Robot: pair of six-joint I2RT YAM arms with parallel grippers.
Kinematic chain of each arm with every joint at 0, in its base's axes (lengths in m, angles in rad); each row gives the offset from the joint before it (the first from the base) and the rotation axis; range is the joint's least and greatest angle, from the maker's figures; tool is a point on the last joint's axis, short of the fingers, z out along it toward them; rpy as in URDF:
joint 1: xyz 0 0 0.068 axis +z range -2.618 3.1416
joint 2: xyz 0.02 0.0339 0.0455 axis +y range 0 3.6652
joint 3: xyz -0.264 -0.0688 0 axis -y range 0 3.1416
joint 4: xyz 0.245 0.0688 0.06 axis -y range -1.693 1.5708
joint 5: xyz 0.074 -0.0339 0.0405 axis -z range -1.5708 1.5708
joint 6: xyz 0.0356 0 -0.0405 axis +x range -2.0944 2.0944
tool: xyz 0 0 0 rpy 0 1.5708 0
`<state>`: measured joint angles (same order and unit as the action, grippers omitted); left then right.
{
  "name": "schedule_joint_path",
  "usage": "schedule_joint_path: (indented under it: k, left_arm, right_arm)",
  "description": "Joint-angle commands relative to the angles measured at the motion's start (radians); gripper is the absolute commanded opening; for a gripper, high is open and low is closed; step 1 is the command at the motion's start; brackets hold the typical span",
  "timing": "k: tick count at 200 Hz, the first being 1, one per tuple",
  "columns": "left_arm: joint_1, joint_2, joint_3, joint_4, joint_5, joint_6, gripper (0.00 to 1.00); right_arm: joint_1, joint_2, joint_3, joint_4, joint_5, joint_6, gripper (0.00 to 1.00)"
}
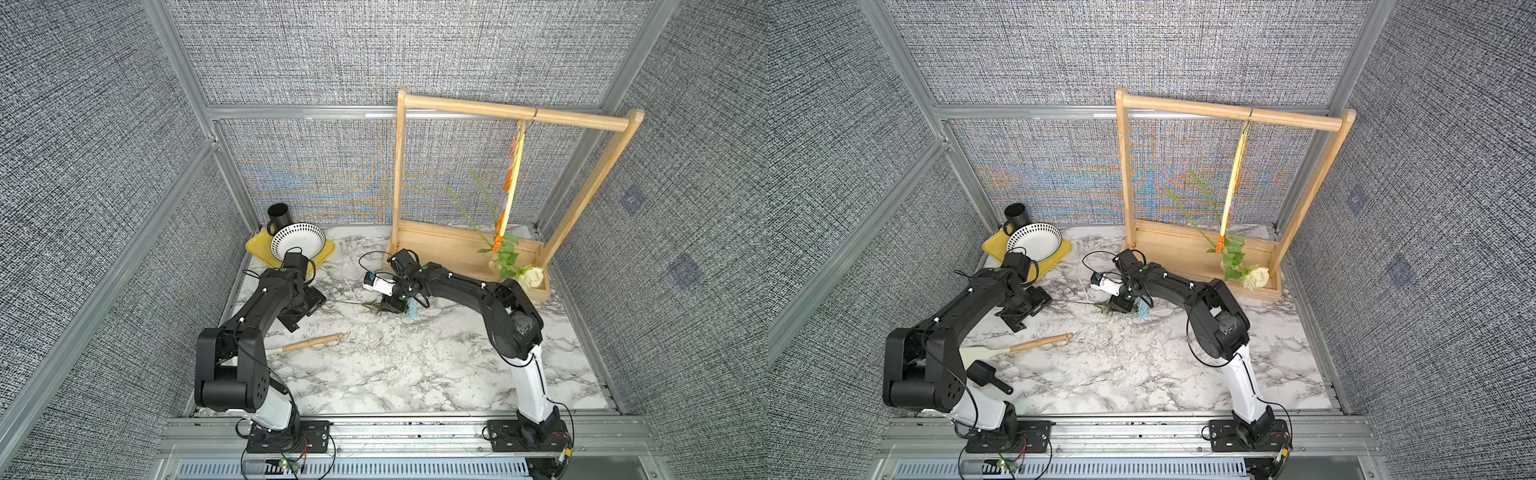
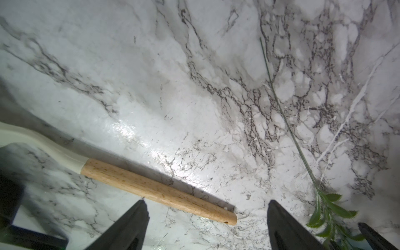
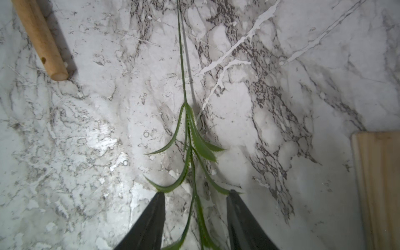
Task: Dry the flowers on a clothes hanger
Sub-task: Pick up the flower at the center of the board.
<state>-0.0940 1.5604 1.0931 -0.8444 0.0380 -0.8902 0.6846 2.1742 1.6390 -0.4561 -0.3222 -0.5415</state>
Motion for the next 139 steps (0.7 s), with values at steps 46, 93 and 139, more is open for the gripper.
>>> schedule_joint_path:
  k: [46,93,139]
  left_arm:
    - [0.002,0.018,0.002,0.04,0.111,0.032,0.91]
    - [0.001,0.026,-0.006,0.095,0.203,0.079,0.92]
    - [0.002,0.038,0.002,0.097,0.227,0.11,0.93]
  right_arm:
    - [-0.007,0.042,0.045,-0.091,-0.07,-0.025,0.3]
    - [-0.007,0.029,0.016,-0.092,-0.074,-0.022,0.2]
    - [-0.005,0.027,-0.015,-0.088,-0.046,-0.019,0.3]
